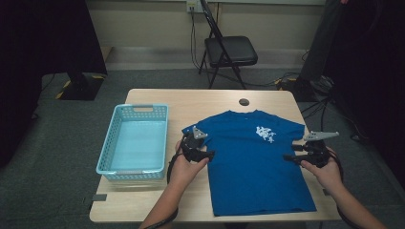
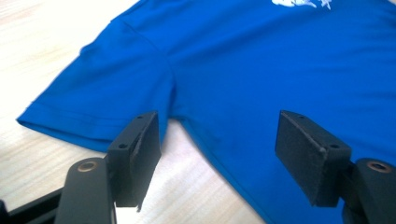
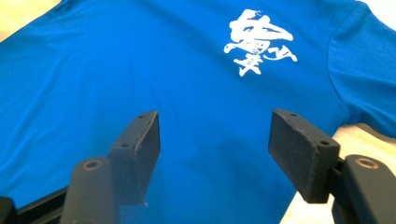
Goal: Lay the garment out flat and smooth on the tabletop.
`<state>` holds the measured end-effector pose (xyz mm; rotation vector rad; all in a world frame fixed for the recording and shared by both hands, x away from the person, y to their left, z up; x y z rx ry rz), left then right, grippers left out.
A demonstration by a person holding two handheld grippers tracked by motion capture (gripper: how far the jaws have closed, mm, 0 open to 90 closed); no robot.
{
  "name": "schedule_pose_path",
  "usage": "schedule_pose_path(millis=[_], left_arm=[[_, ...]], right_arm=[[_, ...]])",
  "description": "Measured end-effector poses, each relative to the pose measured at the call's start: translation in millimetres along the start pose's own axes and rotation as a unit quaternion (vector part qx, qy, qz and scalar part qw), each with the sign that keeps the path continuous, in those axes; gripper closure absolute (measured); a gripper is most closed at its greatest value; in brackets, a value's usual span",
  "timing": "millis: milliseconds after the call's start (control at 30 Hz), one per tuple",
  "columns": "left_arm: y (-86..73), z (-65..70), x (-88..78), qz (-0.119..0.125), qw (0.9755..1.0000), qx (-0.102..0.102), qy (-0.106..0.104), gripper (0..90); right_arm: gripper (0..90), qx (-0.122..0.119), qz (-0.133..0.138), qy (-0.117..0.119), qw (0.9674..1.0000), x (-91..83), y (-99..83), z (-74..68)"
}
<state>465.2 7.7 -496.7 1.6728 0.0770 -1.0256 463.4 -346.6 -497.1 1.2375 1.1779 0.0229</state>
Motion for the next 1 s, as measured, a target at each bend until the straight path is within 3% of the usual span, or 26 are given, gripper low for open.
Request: schedule_pose_path(millis=[533,867,1000], left_arm=[[-13.2,28.7,3.1,-0.001,0.9991,0.021,-0.037,29.8],[-23.1,44.1,3.9,-0.011,0.9983,0.028,-0.049,27.0],[-30.6,50.7,6.2,-0.027,0.9973,0.034,-0.059,24.3]], right_arm=[[30.8,-0.038,0.017,0.032,0.9986,5.8,-6.3,-29.1],[30.8,-0.027,0.014,0.036,0.9989,10.5,-15.2,-38.1],[28.8,-0.039,0.012,0.039,0.9984,9.4,-19.0,-39.8]])
Point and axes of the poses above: each handheld gripper's, and its own axes: x roughly forward along the jaws, y roughly out of its top, z roughly to its right, the point moved 7 cm from there along x, roughly forward along the jaws, and after that the axes turned 5 degrees about y, right-handed, at the moved point
